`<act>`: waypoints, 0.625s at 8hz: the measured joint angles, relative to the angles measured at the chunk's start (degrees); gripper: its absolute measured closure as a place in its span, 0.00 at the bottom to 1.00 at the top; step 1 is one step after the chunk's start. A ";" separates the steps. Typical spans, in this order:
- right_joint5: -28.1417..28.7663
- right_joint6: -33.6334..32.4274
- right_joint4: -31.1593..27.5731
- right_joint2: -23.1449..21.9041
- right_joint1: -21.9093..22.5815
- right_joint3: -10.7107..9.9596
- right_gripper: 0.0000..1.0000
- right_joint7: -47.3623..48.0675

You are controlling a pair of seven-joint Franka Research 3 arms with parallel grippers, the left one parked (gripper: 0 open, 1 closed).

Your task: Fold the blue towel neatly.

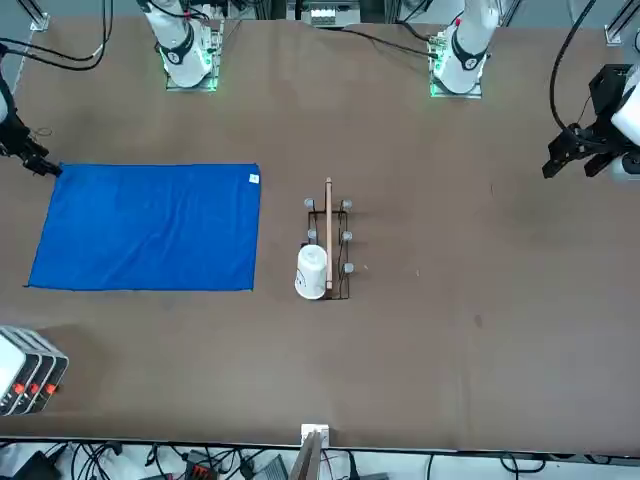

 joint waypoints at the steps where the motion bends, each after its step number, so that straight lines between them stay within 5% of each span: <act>1: 0.00 1.27 -0.02 1.46 -0.85 0.00 0.13 -1.68; 5: 0.00 7.64 -0.03 6.54 -2.67 0.02 0.19 -6.75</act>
